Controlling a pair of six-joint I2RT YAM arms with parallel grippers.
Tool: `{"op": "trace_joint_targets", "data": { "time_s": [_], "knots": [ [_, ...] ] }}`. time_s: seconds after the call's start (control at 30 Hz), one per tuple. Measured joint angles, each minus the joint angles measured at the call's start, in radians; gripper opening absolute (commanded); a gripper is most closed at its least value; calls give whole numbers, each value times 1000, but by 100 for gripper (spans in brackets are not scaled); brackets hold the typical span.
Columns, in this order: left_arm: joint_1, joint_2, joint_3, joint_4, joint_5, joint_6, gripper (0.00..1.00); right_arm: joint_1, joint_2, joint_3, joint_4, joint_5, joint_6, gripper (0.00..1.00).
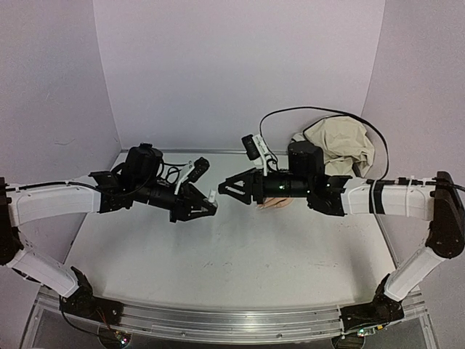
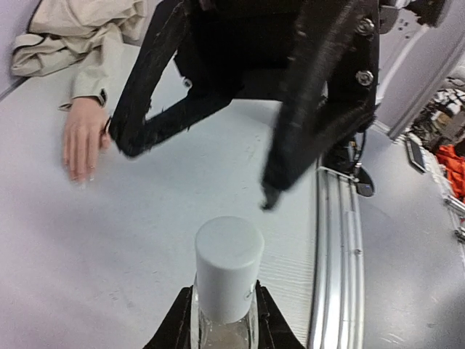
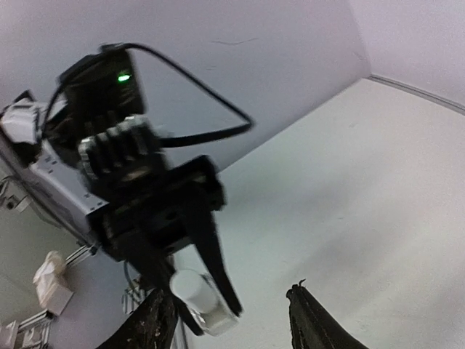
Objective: Paint the nails
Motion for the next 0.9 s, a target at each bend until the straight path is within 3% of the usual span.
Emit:
{"op": "trace_joint_targets", "data": {
  "time_s": [0.13, 0.33, 0.47, 0.67, 0.9],
  "knots": [
    [0, 44, 24, 7, 148, -25, 0, 16, 9, -3, 105, -168, 27, 38],
    [0, 55, 26, 8, 254, -33, 0, 21, 75, 10, 180, -282, 64, 31],
    [0, 55, 26, 8, 285, -33, 0, 21, 101, 13, 194, -311, 78, 31],
    [0, 55, 26, 8, 297, -33, 0, 21, 125, 43, 219, -349, 93, 14],
    [0, 45, 26, 4, 271, -28, 0, 21, 129, 45, 227, -365, 93, 4]
  ]
}}
